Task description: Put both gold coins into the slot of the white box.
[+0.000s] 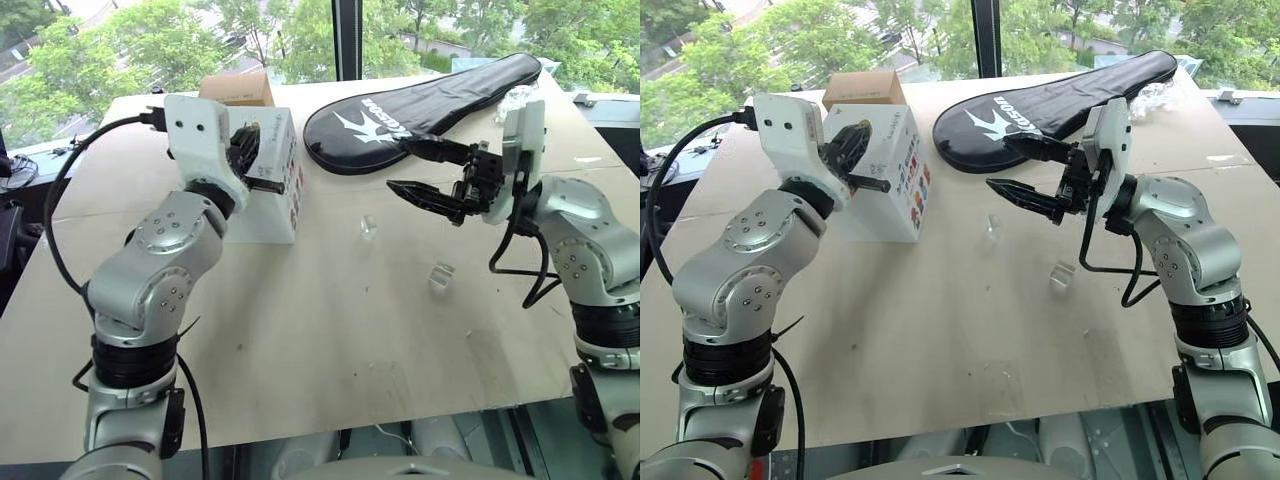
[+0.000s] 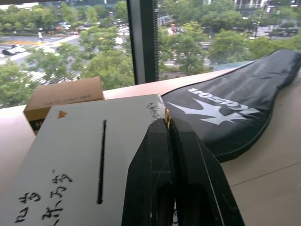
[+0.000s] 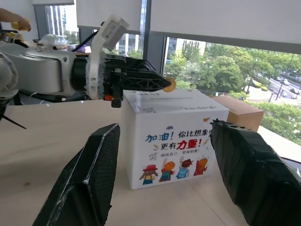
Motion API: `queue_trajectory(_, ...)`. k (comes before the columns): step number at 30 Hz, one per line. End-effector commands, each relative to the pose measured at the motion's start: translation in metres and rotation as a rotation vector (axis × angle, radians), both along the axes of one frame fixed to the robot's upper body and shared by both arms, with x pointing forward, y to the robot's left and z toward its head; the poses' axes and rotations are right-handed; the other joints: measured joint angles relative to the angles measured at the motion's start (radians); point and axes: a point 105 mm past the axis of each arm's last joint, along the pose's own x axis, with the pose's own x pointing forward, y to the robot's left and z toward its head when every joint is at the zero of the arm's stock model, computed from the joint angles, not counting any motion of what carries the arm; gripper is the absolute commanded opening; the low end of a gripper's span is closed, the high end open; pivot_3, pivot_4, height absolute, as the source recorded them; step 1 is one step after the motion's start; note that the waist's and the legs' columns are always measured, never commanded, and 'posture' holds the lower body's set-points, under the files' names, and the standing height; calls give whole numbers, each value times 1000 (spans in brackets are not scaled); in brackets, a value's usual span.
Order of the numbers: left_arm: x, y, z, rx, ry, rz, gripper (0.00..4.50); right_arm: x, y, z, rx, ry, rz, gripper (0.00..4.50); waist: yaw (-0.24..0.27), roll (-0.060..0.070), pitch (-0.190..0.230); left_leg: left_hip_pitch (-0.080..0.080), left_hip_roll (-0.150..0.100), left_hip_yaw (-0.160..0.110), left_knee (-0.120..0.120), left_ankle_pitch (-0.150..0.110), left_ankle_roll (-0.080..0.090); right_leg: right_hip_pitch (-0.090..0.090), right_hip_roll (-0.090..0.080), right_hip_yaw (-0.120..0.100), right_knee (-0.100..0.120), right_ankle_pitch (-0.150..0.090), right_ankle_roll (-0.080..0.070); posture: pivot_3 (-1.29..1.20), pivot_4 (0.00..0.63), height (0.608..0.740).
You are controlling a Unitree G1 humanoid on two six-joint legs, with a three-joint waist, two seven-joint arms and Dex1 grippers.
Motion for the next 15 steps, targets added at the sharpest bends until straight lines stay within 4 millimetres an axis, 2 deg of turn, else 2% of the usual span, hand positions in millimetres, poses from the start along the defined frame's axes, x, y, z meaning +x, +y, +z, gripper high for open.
queue_trajectory(1,-5,13,6,3,-28,59,0,-1,0,7,1,-44,-12,3282,-1,0,0,0,0,0,0,0,0,0,0,0,0,0,0,0,150,740)
queue_trajectory(7,0,26,-4,11,19,115,0,1,-1,7,5,-42,-31,3282,0,0,0,0,0,0,0,0,0,0,0,0,0,0,0,0,150,740)
queue_trajectory(10,7,25,-11,58,67,96,0,1,0,7,9,-39,-34,3282,0,0,0,0,0,0,1,0,0,0,0,0,0,0,0,0,150,740)
queue_trajectory(15,14,25,-17,10,110,94,0,0,2,8,9,-38,-30,3282,1,0,0,0,0,0,1,0,0,0,0,0,0,0,0,0,150,740)
